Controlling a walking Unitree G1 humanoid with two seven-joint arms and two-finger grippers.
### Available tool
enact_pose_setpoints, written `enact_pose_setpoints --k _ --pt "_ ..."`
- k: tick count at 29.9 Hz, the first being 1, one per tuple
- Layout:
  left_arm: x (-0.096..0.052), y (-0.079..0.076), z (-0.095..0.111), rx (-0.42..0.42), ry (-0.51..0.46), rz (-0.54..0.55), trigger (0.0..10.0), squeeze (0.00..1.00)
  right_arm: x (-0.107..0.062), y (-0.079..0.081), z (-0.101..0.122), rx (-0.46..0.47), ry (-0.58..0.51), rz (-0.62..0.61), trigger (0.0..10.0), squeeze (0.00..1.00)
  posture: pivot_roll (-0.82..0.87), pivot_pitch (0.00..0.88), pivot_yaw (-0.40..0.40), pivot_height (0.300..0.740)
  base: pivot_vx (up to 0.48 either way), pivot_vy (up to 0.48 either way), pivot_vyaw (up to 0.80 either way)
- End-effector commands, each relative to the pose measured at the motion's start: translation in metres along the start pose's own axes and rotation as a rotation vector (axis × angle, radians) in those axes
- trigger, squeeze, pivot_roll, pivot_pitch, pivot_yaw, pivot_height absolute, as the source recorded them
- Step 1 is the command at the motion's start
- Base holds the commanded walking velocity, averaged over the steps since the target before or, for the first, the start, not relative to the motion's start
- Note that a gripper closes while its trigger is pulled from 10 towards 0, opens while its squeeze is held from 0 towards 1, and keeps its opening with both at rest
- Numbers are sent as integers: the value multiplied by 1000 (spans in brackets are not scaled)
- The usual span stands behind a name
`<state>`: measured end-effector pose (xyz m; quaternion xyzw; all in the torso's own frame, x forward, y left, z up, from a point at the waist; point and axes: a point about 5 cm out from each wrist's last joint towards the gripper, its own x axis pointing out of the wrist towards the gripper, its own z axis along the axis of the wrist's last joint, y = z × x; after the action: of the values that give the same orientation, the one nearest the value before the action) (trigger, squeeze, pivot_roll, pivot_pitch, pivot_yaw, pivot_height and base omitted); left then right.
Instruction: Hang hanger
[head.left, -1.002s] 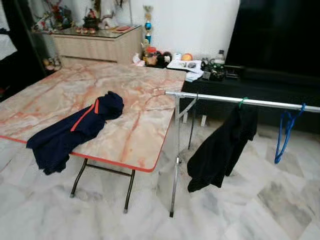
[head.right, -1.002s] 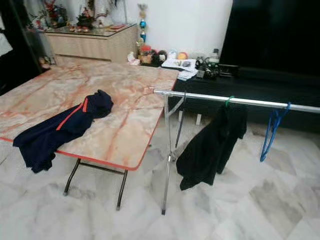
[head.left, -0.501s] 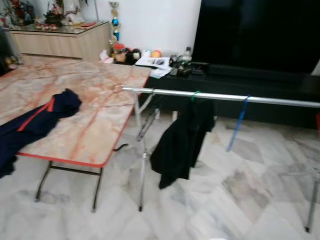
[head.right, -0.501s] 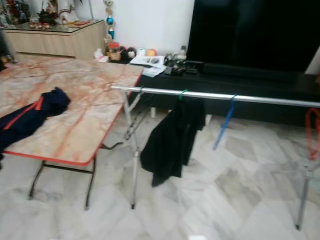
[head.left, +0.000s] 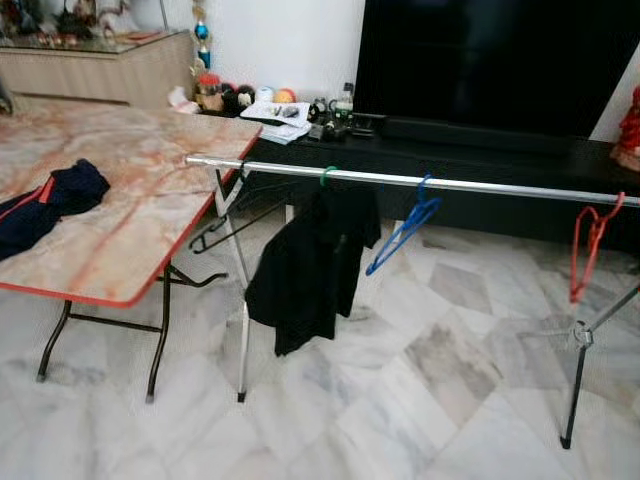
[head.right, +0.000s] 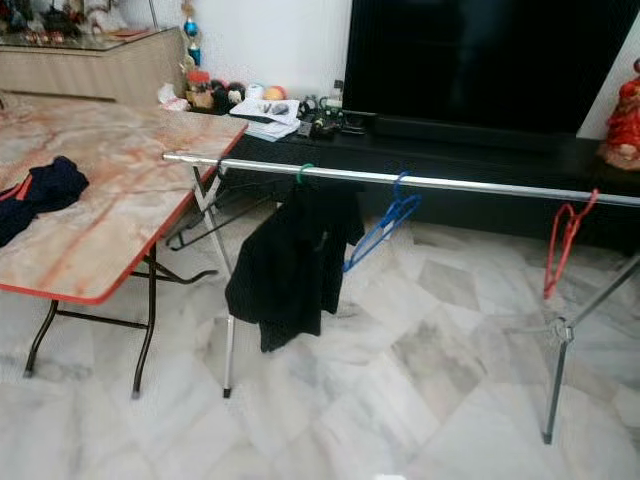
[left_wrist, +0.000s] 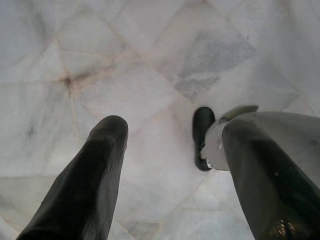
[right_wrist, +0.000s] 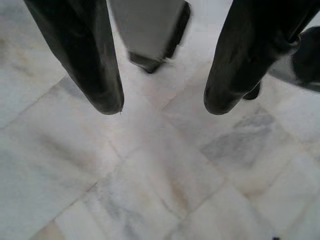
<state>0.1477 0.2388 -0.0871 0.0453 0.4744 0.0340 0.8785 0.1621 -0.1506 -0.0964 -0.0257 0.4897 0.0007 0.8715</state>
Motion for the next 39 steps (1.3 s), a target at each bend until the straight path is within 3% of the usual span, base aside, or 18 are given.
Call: enact_pose_setpoints --k 1,12,33,39 --pt "1 -5 -1 0 3 -14 10000 0 -1 -8 -5 1 9 -22 10000 0 179 0 3 740 0 0 0" --pt "-1 -6 -7 -20 2 -18 10000 0 -1 -9 -7 -8 10 -22 10000 0 168 0 2 740 0 0 0" --pt "0 -12 -3 -20 -10 -40 10000 0 -2 -10 -9 -3 18 -29 10000 0 163 0 1 740 370 0 0" --pt "0 -14 -5 -27 -9 -52 10000 0 -2 -10 -9 -2 18 -29 10000 0 169 0 -1 740 0 0 0"
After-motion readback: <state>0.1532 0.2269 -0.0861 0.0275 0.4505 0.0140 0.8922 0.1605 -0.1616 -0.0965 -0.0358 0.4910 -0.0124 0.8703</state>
